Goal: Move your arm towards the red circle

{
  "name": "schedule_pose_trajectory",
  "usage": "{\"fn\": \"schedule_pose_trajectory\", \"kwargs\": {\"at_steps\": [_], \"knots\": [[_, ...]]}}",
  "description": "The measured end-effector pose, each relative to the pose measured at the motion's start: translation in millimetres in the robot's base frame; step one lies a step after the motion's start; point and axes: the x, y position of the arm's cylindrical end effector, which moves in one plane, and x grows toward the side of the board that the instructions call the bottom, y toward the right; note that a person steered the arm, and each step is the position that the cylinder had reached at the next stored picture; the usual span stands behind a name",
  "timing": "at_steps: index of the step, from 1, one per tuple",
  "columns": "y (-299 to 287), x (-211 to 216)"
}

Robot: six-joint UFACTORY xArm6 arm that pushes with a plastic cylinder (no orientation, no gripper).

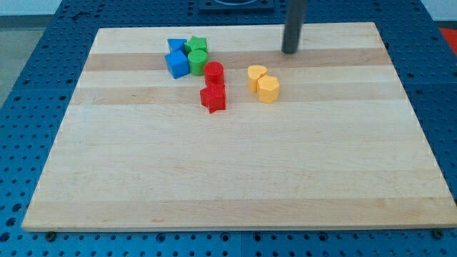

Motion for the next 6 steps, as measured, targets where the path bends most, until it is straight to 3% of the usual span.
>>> {"fn": "schedule_pose_trajectory", "kwargs": {"at_steps": [3, 6], "knots": [[-113, 27], [-112, 34]]}}
